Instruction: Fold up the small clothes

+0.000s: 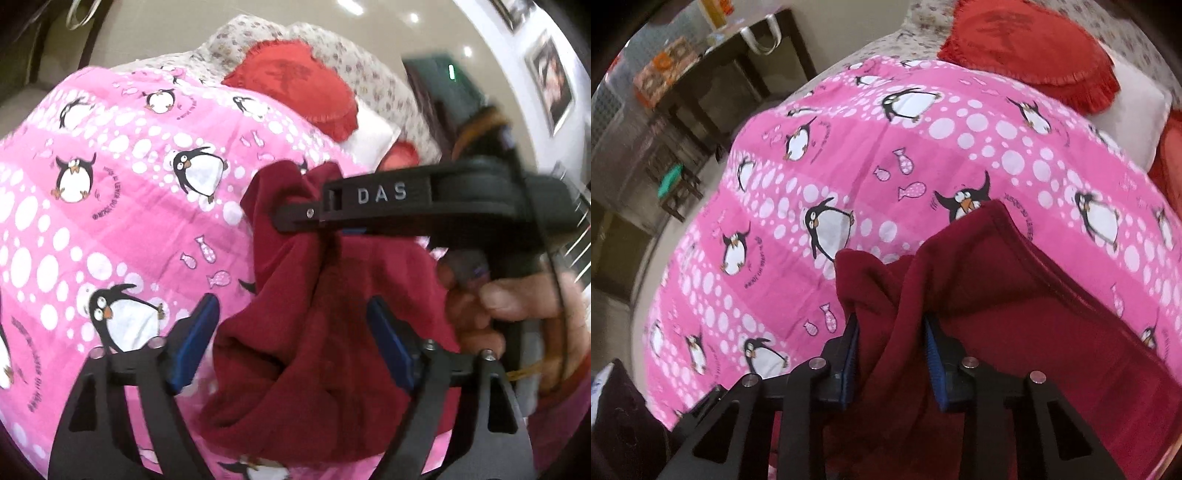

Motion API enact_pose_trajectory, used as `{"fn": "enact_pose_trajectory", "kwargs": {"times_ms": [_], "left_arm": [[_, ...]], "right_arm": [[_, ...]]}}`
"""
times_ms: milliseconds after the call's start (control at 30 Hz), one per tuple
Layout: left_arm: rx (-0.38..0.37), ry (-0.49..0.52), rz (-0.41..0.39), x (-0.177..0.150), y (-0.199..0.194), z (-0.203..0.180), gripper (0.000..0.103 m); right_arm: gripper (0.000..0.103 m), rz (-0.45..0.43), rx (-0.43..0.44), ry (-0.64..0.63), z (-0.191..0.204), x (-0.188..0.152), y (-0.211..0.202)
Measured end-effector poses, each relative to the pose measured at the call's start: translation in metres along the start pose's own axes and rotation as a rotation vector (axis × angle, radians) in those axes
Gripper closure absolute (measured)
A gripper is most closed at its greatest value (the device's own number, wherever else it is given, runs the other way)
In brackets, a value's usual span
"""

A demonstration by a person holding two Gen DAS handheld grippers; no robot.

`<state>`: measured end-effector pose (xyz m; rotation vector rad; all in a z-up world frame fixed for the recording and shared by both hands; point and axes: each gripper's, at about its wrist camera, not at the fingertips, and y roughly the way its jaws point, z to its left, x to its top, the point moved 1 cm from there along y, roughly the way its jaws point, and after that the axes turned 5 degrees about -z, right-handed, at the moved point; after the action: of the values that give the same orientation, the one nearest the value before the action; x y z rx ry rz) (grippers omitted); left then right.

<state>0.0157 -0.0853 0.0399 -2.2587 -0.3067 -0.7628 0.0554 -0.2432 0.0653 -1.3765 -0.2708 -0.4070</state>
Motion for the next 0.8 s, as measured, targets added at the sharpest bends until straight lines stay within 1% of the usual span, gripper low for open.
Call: {"fn": "enact_pose_trajectory", "kwargs": {"times_ms": [100, 167, 233, 300, 333, 367, 400, 433, 500, 567, 633, 700, 733, 767, 800], "left_arm": [[0.066, 0.044, 0.059, -0.003, 0.015, 0.0, 0.019], [0.103, 0.052, 0.095, -0.008, 0.027, 0.003, 0.02], [0.09, 0.033, 0.107, -0.014, 0.031, 0.007, 0.022], [0.058, 0.013, 0.105, -0.016, 0.034, 0.009, 0.047], [0.04, 0.009, 0.114, -0.016, 0.036, 0.009, 0.052], [0.032, 0.008, 0.115, -0.017, 0.036, 0.008, 0.058], [0.028, 0.01, 0.111, -0.016, 0.037, 0.008, 0.064], [0.025, 0.016, 0.11, -0.016, 0.038, 0.008, 0.066], [0.024, 0.019, 0.11, -0.015, 0.04, 0.006, 0.067], [0.023, 0.015, 0.109, -0.016, 0.041, 0.007, 0.068], [0.021, 0.011, 0.105, -0.016, 0.042, 0.008, 0.07], [0.024, 0.008, 0.104, -0.017, 0.04, 0.009, 0.072], [0.024, 0.005, 0.104, -0.017, 0.041, 0.009, 0.073], [0.023, 0.004, 0.104, -0.016, 0.042, 0.006, 0.074], [0.024, 0.005, 0.103, -0.015, 0.041, 0.004, 0.076]], "right_arm": [[0.072, 0.001, 0.03, 0.038, -0.006, 0.0, 0.0], [0.072, 0.002, 0.027, 0.03, -0.007, -0.001, -0.002], [0.072, 0.003, 0.015, 0.018, -0.004, -0.002, -0.002], [0.071, 0.01, -0.004, 0.006, 0.001, -0.001, 0.002], [0.068, 0.017, -0.017, -0.001, 0.004, 0.0, 0.004], [0.059, 0.021, -0.028, -0.004, 0.004, 0.001, 0.005], [0.055, 0.024, -0.045, -0.005, 0.005, 0.002, 0.007], [0.052, 0.023, -0.06, -0.004, 0.005, 0.003, 0.008], [0.049, 0.032, -0.071, 0.005, 0.005, 0.004, 0.012], [0.039, 0.044, -0.07, 0.022, 0.005, 0.007, 0.018], [0.034, 0.056, -0.082, 0.021, 0.009, 0.01, 0.025], [0.034, 0.062, -0.118, -0.002, 0.013, 0.012, 0.031], [0.032, 0.061, -0.12, -0.006, 0.014, 0.012, 0.033], [0.037, 0.048, -0.122, -0.007, 0.014, 0.012, 0.033], [0.045, 0.028, -0.129, -0.007, 0.011, 0.011, 0.031]]}}
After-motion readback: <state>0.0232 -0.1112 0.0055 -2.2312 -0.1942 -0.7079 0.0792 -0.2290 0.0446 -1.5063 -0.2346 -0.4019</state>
